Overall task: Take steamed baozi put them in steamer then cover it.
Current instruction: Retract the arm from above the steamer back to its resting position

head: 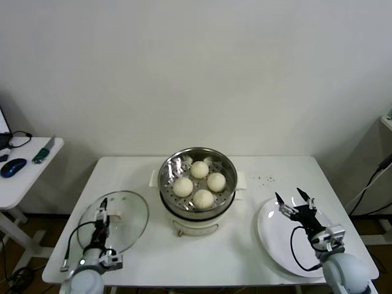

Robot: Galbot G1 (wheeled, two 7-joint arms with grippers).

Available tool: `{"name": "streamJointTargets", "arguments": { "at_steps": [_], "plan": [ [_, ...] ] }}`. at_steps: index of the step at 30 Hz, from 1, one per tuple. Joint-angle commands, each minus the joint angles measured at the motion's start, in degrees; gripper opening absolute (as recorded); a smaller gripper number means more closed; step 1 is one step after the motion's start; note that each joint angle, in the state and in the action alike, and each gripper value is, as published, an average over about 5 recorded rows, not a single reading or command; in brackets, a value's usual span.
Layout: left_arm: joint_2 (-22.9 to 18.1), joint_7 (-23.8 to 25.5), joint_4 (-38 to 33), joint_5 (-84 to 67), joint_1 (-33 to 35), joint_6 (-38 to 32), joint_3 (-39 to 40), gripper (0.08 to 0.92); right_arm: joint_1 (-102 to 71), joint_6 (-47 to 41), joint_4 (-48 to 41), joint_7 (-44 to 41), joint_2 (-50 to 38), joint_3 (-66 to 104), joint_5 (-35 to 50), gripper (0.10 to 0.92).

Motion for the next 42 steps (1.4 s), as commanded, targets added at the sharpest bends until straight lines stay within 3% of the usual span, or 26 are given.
{"name": "streamJointTargets", "arguments": {
  "at_steps": [1, 14, 17, 29, 37, 42],
  "plan": [
    [-0.1, -4.1, 6.4, -1.7, -5.1, 0.1, 0.6, 0.823, -0.8, 0.0, -0.1, -0.1, 1.0, 0.6, -0.9, 0.823],
    [0.1, -4.2, 8.5, -5.0, -6.8, -1.1, 1.0, 0.823, -1.1, 0.6, -0.7, -0.7, 2.8, 0.4, -3.3, 0.823],
    [0.1, -4.2, 8.3, -5.6, -6.7, -1.5, 1.1, 0.787, -1.0, 0.7, -0.9, -1.0, 3.1, 0.3, -3.9, 0.823],
    [0.0, -3.8, 7.5, -7.3, -5.8, -2.0, 1.1, 0.446, -0.6, 1.2, -1.7, -1.2, 3.9, 0.3, -5.2, 0.823],
    [1.0, -3.6, 2.6, -8.1, -3.9, -0.9, 1.1, 0.214, -0.5, 1.7, -2.1, -1.3, 3.8, 0.3, -5.8, 0.823],
    [2.0, -3.6, -3.4, -8.4, -1.0, 1.5, 0.9, 0.151, -0.4, 1.8, -2.0, -1.3, 2.9, 0.5, -5.8, 0.823]
  ]
}}
